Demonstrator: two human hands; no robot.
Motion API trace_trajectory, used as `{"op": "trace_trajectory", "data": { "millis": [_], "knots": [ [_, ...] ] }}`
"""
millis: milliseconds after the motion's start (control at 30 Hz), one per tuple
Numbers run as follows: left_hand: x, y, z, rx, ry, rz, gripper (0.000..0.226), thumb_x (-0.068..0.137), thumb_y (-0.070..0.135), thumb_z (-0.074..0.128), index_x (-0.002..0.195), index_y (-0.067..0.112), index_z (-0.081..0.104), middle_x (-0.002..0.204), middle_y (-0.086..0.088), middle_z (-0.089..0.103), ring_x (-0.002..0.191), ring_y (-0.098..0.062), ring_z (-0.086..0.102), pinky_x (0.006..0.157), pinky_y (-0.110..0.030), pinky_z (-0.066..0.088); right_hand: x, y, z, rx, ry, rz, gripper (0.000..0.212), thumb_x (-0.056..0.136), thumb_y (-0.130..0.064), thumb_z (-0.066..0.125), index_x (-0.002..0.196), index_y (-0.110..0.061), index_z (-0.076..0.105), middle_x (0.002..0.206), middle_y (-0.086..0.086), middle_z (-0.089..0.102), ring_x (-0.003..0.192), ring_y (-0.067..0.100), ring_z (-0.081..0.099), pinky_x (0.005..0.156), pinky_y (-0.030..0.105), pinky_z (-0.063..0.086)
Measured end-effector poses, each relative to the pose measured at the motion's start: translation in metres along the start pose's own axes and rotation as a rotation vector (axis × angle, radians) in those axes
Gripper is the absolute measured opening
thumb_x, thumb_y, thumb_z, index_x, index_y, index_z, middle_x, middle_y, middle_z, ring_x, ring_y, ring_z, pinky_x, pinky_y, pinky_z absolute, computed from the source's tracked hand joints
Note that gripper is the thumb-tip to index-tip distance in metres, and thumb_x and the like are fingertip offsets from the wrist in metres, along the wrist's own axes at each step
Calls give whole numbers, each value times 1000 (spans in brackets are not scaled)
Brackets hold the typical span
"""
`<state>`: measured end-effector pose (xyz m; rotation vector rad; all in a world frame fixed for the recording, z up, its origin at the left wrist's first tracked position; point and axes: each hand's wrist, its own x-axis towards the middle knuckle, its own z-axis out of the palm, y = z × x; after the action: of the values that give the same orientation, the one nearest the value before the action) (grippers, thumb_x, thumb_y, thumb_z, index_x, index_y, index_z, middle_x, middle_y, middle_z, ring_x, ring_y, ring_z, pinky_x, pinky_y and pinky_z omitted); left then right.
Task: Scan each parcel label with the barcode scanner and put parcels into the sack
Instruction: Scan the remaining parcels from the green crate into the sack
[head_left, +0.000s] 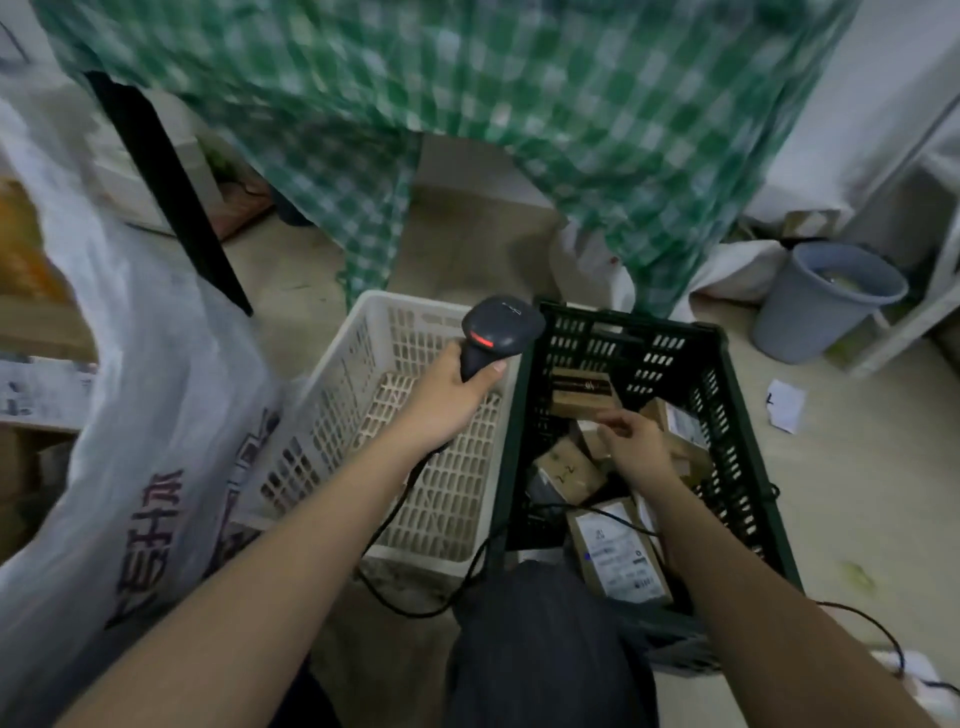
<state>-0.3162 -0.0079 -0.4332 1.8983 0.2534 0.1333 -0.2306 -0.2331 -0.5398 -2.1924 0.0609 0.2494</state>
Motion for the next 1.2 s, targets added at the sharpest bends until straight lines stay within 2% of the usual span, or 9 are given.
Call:
{"op": "trace_trajectory", "data": {
  "millis": [167,267,400,467,567,667,900,1033,1200],
  "knots": [
    [56,-48,33,61,-31,-38,14,96,21,56,108,20,48,85,8,53,78,-10,52,53,-12,36,69,43,26,-253,-98,12,29,96,-23,56,123,-18,63,119,6,65,105,29,61,82,38,52],
    [93,-74,47,59,-48,-78,13,97,22,55,107,21,47,91,5,56,90,-12,53,58,-14,36,118,53,51,-400,-121,-59,40,92,-24,58,132,-21,57,132,5,58,119,28,54,93,35,45],
    [139,-103,62,38,-73,-130,20,96,29,54,112,18,51,102,-1,61,100,-19,58,75,-26,38,174,59,84,-702,-161,-88,78,91,-33,62,154,-26,16,162,8,12,148,33,12,117,48,17],
    [156,-116,68,29,-84,-137,19,96,31,54,110,18,51,95,2,61,98,-18,59,74,-28,41,196,63,94,-880,-191,-68,95,90,-37,64,155,-26,-4,163,8,-7,148,39,-5,118,53,3],
    [171,-132,74,3,-88,-140,14,96,29,55,106,20,50,89,6,60,94,-16,59,72,-21,42,219,70,105,-1118,-189,-109,110,86,-47,66,152,-28,-20,161,11,-19,146,44,-11,117,58,-2],
    [178,-145,78,-2,-83,-161,17,96,31,55,106,19,50,94,-1,62,90,-17,59,74,-23,42,230,79,113,-1177,-227,-74,117,82,-42,73,152,-28,-19,163,10,-12,147,44,-2,116,61,4],
    [169,-144,67,-16,-67,-170,9,95,29,56,100,23,52,88,3,62,94,-20,62,88,-34,45,213,79,107,-1209,-181,-212,94,88,-37,65,154,-13,2,159,19,15,142,43,23,113,55,28],
    [153,-123,49,-25,-15,-151,11,95,27,57,102,20,52,87,3,62,90,-18,61,79,-27,45,184,50,87,-864,-33,-182,71,88,-37,63,144,-14,26,138,15,45,124,36,47,89,43,46],
    [118,-71,17,-27,41,-119,17,96,33,54,106,20,52,99,-7,66,93,-23,62,78,-32,46,120,-3,56,-446,210,-194,59,82,-39,64,132,-19,41,119,6,59,101,31,59,73,36,46]
  ]
}}
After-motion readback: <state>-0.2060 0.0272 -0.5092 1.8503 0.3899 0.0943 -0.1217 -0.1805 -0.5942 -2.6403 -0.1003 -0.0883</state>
